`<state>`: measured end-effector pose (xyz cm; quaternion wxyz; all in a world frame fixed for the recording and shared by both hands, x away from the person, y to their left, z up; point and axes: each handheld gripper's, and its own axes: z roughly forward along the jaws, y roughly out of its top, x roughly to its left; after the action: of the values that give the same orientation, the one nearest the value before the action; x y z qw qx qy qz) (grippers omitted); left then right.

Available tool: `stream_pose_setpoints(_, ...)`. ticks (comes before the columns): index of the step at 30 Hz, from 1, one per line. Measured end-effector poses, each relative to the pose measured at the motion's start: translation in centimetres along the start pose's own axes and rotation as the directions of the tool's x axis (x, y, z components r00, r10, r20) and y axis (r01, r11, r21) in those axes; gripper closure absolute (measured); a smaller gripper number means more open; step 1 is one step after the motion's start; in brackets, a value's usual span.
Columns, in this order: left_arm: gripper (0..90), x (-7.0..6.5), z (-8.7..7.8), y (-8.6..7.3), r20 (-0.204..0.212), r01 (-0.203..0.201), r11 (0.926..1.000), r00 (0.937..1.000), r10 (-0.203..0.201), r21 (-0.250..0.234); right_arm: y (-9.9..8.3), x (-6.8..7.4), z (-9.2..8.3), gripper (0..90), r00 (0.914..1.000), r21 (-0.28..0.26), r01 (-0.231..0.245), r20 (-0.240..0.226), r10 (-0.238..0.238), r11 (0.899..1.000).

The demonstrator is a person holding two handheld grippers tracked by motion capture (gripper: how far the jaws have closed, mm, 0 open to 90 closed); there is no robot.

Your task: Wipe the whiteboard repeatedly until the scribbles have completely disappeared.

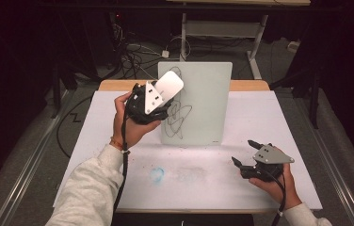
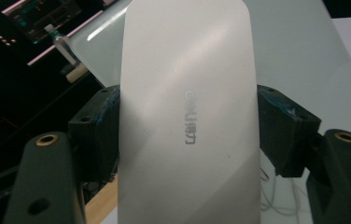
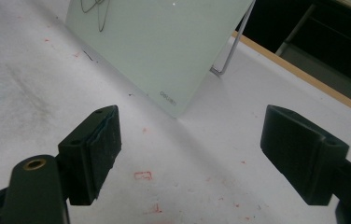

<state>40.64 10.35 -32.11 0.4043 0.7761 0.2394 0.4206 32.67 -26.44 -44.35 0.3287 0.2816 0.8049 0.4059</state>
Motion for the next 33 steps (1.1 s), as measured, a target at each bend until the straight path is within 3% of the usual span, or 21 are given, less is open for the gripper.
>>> stream_pose_setpoints(5, 29.1, -0.1, 1.6, 0.7, -0.050, -0.003, 1.0000, 0.9988, 0.003, -0.008, 0.0, -0.1, 0.0, 21.4, 0.9999, -0.005, -0.010, 0.009, 0.010, 1.000)
stream_pose_setpoints(15, 29.1, -0.7, 3.1, 0.3, -0.065, 0.023, 0.9993, 0.9976, -0.025, -0.029, -0.1, 0.0, 0.1, 20.9, 0.9999, -0.001, -0.009, 0.008, 0.009, 1.000)
stream_pose_setpoints(20, 29.1, -1.6, 3.3, -0.5, -0.081, -0.009, 0.9996, 0.9967, 0.007, -0.028, -0.1, 0.0, 0.1, 20.9, 0.9999, 0.000, -0.007, 0.007, 0.007, 1.000)
stream_pose_setpoints(23, 29.1, -2.7, 3.5, -1.8, -0.082, -0.018, 0.9990, 0.9965, 0.015, -0.041, -0.1, 0.0, 0.1, 20.8, 1.0000, 0.001, -0.005, 0.006, 0.005, 1.000)
stream_pose_setpoints(29, 29.1, -5.4, 4.0, -4.1, -0.126, -0.084, 0.9961, 0.9888, 0.080, -0.027, -0.1, 0.2, 0.2, 20.9, 1.0000, 0.006, -0.003, 0.008, 0.003, 1.000)
stream_pose_setpoints(33, 29.1, -5.5, 4.0, -4.0, -0.130, -0.110, 0.9939, 0.9856, 0.109, -0.007, -0.1, 0.1, 0.2, 20.8, 0.9999, 0.008, 0.000, 0.011, 0.000, 1.000)
